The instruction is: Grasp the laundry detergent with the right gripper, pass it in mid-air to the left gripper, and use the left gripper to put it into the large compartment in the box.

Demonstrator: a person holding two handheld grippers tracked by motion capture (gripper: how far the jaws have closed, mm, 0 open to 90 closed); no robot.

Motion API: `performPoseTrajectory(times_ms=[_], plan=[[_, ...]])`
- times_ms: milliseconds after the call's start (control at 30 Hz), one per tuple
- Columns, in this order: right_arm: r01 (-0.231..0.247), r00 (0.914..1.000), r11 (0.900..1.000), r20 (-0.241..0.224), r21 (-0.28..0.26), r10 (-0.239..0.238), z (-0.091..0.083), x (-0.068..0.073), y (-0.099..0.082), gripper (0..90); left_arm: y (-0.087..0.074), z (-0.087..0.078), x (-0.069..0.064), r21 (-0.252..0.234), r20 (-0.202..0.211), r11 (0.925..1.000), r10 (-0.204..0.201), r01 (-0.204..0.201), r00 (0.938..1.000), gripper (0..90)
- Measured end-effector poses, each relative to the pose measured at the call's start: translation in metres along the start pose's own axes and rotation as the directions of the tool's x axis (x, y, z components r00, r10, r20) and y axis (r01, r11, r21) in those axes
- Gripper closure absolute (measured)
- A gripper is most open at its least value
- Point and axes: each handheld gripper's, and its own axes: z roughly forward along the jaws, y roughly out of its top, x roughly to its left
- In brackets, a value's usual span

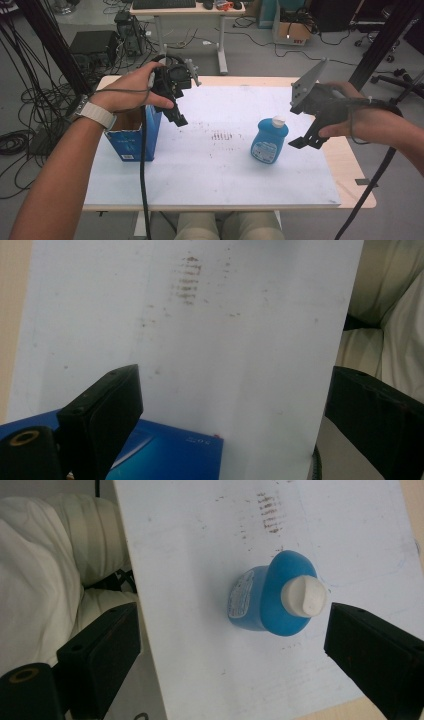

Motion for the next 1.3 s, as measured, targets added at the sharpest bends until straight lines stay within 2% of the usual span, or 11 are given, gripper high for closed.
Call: performPoseTrajectory(times_ms=[33, 133, 200, 267, 300, 400, 567, 733, 933, 1300], plan=[[0.0, 1.0, 1.0, 0.0, 0.0, 0.0, 0.0, 0.0, 0.0, 8.2, 0.0, 0.0, 0.0, 0.001, 0.0, 1.0, -0.002, 0.002, 1.0, 8.6], [-0.038, 0.9992, 0.9993, 0.01, -0.004, 0.038, -0.001, -0.002, -0.002, 7.9, -0.001, -0.001, -0.002, 0.002, -0.002, 1.0, -0.004, 0.004, 1.0, 8.7], [-0.066, 0.9978, 0.9977, 0.0, -0.013, 0.066, -0.002, -0.004, -0.004, 8.5, -0.001, -0.001, -0.002, 0.003, -0.004, 1.0, -0.002, 0.002, 1.0, 8.9], [-0.073, 0.9974, 0.9973, 0.002, -0.014, 0.073, -0.001, -0.005, -0.006, 8.5, -0.001, -0.001, -0.004, 0.0, -0.003, 1.0, -0.002, 0.002, 1.0, 9.0], [-0.106, 0.9943, 0.9943, 0.004, -0.01, 0.106, -0.001, -0.006, -0.007, 8.4, -0.002, 0.0, -0.004, 0.003, -0.002, 1.0, 0.0, 0.0, 1.0, 9.1], [-0.127, 0.9918, 0.9918, 0.009, -0.006, 0.127, -0.001, -0.007, -0.01, 8.4, -0.002, 0.002, -0.005, 0.005, 0.001, 1.0, -0.002, 0.002, 1.0, 9.1], [-0.19, 0.9815, 0.9817, 0.019, -0.004, 0.191, 0.002, -0.01, -0.016, 8.1, -0.002, 0.002, -0.006, 0.006, 0.002, 1.0, 0.0, 0.0, 1.0, 9.0], [-0.217, 0.9759, 0.9762, 0.026, -0.011, 0.217, 0.004, -0.012, -0.021, 8.1, -0.001, 0.002, -0.006, 0.004, 0.0, 1.0, 0.004, -0.004, 1.0, 9.0], [-0.266, 0.9637, 0.9636, 0.017, -0.027, 0.266, 0.012, -0.017, -0.032, 7.7, 0.0, 0.002, -0.006, 0.001, -0.001, 1.0, 0.007, -0.007, 1.0, 9.1], [-0.321, 0.946, 0.9446, 0.024, -0.068, 0.323, 0.029, -0.022, -0.052, 5.0, 0.0, 0.006, -0.005, 0.003, 0.001, 1.0, 0.004, -0.004, 1.0, 9.1]])
